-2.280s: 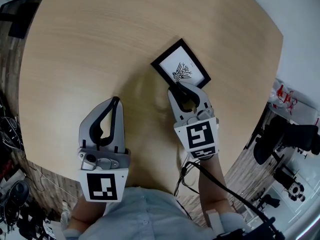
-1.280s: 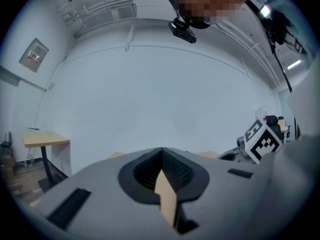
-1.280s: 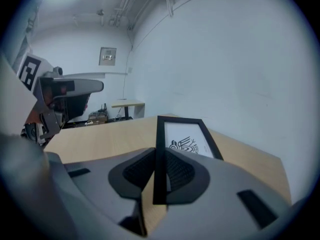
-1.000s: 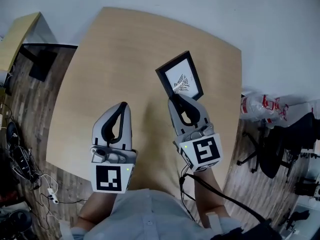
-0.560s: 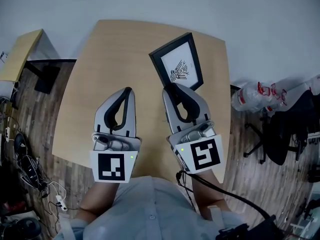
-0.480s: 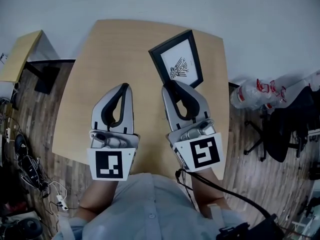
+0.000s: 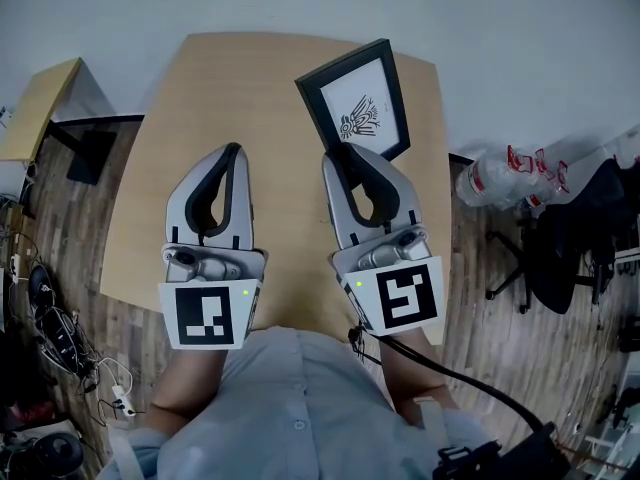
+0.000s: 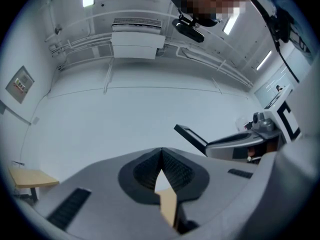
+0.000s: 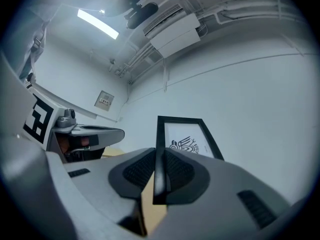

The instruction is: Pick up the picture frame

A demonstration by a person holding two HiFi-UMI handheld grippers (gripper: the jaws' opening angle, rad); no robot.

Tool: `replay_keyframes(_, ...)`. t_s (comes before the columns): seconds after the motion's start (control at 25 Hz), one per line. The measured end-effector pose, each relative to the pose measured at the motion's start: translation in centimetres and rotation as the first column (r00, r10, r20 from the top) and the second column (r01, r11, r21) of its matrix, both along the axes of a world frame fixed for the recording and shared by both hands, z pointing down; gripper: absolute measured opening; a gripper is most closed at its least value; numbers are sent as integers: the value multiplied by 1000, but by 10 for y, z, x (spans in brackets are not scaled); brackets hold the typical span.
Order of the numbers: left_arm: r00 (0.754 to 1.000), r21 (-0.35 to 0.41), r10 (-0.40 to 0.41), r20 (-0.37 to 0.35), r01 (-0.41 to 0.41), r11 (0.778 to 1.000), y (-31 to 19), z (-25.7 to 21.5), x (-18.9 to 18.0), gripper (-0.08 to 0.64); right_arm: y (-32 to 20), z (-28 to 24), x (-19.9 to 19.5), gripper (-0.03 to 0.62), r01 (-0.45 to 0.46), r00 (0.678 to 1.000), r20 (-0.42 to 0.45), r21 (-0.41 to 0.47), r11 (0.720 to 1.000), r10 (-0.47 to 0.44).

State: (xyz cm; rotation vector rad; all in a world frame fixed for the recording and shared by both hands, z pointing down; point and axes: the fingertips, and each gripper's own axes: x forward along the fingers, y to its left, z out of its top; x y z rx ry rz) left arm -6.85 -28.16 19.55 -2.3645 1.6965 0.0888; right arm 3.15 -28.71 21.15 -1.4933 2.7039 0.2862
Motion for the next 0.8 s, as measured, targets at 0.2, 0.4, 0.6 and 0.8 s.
replay_keyframes(0.2, 1000, 14, 0, 3, 0, 1000, 4, -4, 1, 2, 4, -5, -1, 61, 2, 1000, -2, 20, 1000, -1)
replay_keyframes(0.4, 1000, 15, 2, 4, -2, 1000, 3, -4, 2, 2, 4, -6, -1, 61, 1, 1000, -7, 26, 1000, -1)
replay_keyframes(0.6, 1000, 10, 8, 13, -8, 1000, 1, -1, 4, 2, 0, -5, -1, 61, -8, 1000, 13, 19, 1000, 7)
replay_keyframes(0.8, 1000, 11, 7, 17, -8, 1000, 2, -1, 2, 2, 1, -3, -1, 61, -11, 1000, -25, 23, 1000, 11)
